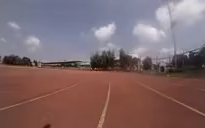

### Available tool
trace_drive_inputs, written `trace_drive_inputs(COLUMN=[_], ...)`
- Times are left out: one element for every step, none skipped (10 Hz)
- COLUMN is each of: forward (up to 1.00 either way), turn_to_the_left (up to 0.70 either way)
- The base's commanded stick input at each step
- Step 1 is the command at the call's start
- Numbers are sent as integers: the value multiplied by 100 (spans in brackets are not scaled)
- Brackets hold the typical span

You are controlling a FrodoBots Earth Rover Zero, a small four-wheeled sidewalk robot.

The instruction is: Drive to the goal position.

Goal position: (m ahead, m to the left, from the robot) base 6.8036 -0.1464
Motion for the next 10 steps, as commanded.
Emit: trace_drive_inputs(forward=[70, 70, 70, 70, 70, 70, 70, 70, 70, 70], turn_to_the_left=[0, 0, -3, -10, -25, -35, -35, -35, -35, -35])
